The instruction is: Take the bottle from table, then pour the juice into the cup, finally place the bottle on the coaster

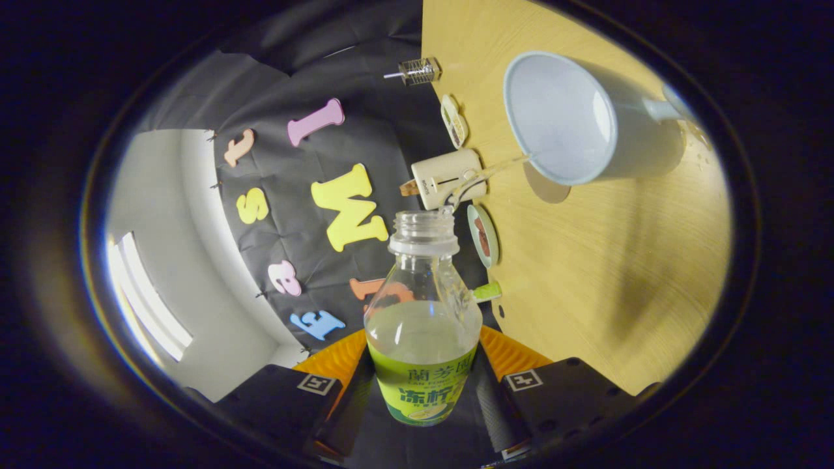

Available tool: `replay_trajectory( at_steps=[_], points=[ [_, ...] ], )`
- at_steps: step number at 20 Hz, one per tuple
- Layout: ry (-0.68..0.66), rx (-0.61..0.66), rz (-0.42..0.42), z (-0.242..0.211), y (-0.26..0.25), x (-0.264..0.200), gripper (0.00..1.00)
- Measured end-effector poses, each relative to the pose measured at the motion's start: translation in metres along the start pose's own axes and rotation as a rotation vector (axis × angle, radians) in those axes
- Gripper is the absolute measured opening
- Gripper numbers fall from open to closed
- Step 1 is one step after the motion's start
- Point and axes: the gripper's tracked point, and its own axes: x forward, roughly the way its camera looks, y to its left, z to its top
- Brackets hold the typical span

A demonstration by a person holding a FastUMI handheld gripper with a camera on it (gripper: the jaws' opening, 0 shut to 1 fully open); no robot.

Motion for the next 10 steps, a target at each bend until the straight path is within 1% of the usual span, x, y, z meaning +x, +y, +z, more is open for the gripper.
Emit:
replay_trajectory(
  at_steps=[10],
  points=[
    [-0.027,0.064,0.072,0.009,0.019,-0.015,0.79]
  ],
)
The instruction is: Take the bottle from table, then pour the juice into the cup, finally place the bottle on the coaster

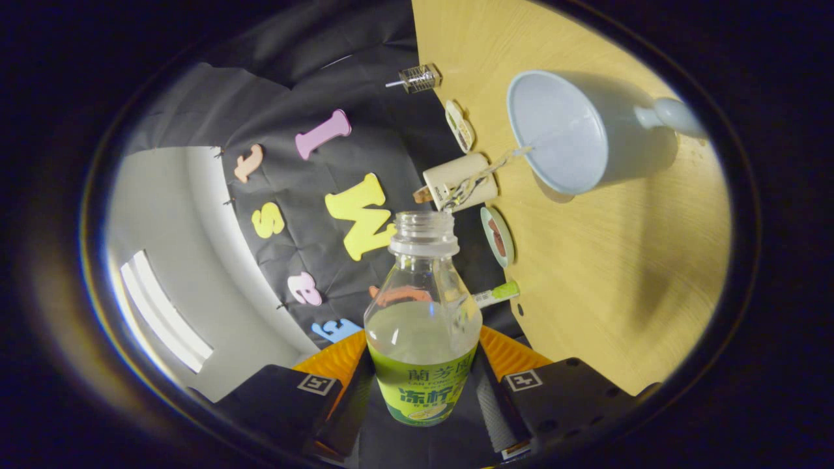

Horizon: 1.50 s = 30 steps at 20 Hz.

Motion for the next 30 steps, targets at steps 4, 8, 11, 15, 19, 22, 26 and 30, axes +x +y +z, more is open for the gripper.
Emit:
replay_trajectory(
  at_steps=[4,8,11,15,19,22,26,30],
  points=[
    [-0.013,0.054,0.023,0.008,0.008,-0.001,0.79],
    [-0.005,0.050,0.055,0.012,0.023,-0.001,0.79],
    [0.005,0.041,0.028,0.011,0.020,0.001,0.79],
    [0.011,0.104,0.059,0.012,0.025,-0.002,0.79],
    [0.016,0.152,0.067,0.013,0.024,0.000,0.79],
    [0.003,0.169,0.098,0.017,0.032,-0.002,0.79],
    [0.018,0.185,0.101,0.013,0.035,-0.002,0.79],
    [0.008,0.194,0.103,0.016,0.036,-0.004,0.79]
  ],
)
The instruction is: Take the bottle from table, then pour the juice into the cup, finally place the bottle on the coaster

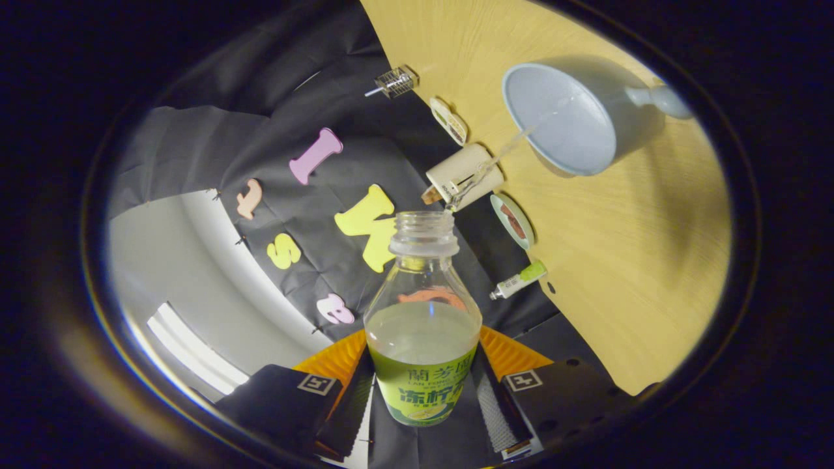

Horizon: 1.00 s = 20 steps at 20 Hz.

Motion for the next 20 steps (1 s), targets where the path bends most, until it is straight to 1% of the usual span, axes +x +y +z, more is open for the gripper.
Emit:
replay_trajectory(
  at_steps=[2,6,11,14,20],
  points=[
    [-0.026,0.004,0.010,0.006,0.000,-0.001,0.79],
    [0.005,0.035,0.017,0.000,0.002,-0.006,0.79],
    [0.015,0.065,0.084,0.001,0.018,-0.012,0.79],
    [0.024,0.076,0.102,0.003,0.022,-0.013,0.79],
    [0.025,0.111,0.115,0.008,0.023,-0.019,0.79]
  ],
)
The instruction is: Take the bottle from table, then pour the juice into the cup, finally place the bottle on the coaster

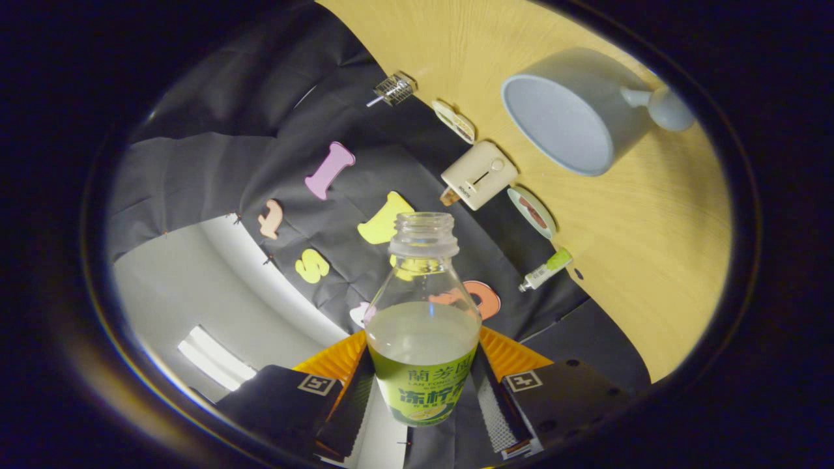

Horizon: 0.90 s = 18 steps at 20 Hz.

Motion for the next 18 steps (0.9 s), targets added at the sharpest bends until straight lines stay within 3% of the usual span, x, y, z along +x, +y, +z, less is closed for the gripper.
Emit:
replay_trajectory(
  at_steps=[5,18],
  points=[
    [0.002,0.003,0.008,0.004,-0.004,-0.004,0.79],
    [-0.015,-0.073,-0.082,0.018,-0.028,-0.011,0.79]
  ],
)
